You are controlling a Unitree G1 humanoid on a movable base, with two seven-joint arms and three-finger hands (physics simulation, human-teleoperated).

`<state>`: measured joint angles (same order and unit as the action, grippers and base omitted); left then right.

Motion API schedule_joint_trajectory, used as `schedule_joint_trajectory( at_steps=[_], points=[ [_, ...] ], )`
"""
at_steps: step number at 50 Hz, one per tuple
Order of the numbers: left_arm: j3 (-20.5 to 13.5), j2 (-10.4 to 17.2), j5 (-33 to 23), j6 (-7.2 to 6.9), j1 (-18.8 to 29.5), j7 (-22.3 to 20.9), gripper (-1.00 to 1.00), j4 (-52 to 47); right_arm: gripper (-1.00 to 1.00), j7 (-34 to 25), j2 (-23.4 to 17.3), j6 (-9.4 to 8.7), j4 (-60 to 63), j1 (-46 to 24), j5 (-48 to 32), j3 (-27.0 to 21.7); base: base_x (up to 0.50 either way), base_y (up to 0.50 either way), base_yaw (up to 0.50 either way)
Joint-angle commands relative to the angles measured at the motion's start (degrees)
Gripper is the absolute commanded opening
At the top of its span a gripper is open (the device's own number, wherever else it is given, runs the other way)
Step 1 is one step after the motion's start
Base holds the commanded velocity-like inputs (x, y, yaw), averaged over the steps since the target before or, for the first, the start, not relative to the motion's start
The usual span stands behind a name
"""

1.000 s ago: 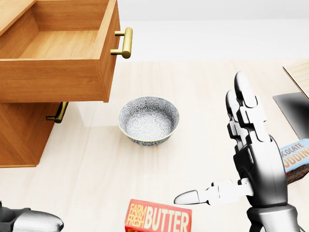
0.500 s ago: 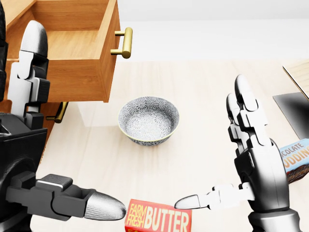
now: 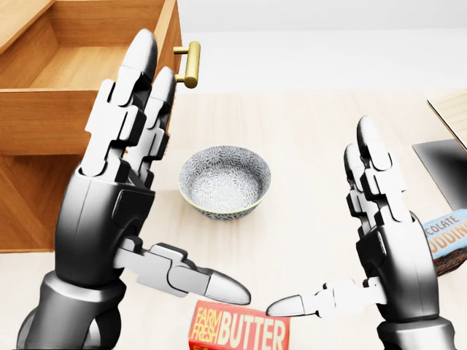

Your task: Close the top drawer of the cabinet.

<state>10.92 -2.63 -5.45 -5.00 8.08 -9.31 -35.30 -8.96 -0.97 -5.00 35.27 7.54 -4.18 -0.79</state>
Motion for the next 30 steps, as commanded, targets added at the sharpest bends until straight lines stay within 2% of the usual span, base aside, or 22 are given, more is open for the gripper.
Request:
schedule_joint_trajectory(
  at_steps=[1,8,10,13,19,23,25,27,30],
  points=[
    [1.55,-1.86,-3.54,0.00,2.76,-0.70,1.00,8.72,1.00,0.09,0.05,0.00,-0.77,0.21,0.08,-0.07,0.00,0.00,0.00],
    [-0.40,-2.73,-4.61,0.00,7.00,0.12,1.00,17.08,1.00,0.08,0.07,0.00,-0.40,0.78,0.25,-0.22,0.00,0.00,0.00],
    [-1.24,-3.07,-6.07,0.00,9.97,1.21,1.00,22.82,1.00,0.30,0.01,0.00,-1.15,0.59,0.17,-0.73,0.00,0.00,0.00],
    [-1.89,-3.09,-7.09,0.00,11.95,1.72,1.00,26.80,1.00,0.38,0.04,0.00,-1.19,0.46,0.23,-1.02,0.00,0.00,0.00],
    [-5.70,-3.00,-5.81,0.00,21.44,4.45,1.00,43.83,1.00,0.02,0.12,0.00,-0.69,1.58,0.47,-0.84,0.00,0.00,0.00],
    [-7.65,-1.98,-5.59,0.00,26.33,8.29,1.00,53.80,1.00,-0.14,0.09,0.00,-0.91,1.72,0.62,-1.37,0.00,0.00,0.00],
    [-8.69,-1.16,-5.17,1.91,28.56,10.52,1.00,59.33,1.00,-0.04,0.13,0.00,-1.42,1.70,0.54,-1.57,0.00,0.00,0.00],
    [-9.60,-0.50,-4.12,2.77,30.23,12.10,1.00,62.87,1.00,0.01,0.14,0.00,-1.41,1.65,0.38,-1.57,0.00,0.00,0.00],
    [-10.37,0.48,-3.50,4.78,32.06,14.42,1.00,66.76,1.00,-0.09,0.14,0.00,-1.29,1.69,0.38,-1.58,0.00,0.00,0.00]
  ],
)
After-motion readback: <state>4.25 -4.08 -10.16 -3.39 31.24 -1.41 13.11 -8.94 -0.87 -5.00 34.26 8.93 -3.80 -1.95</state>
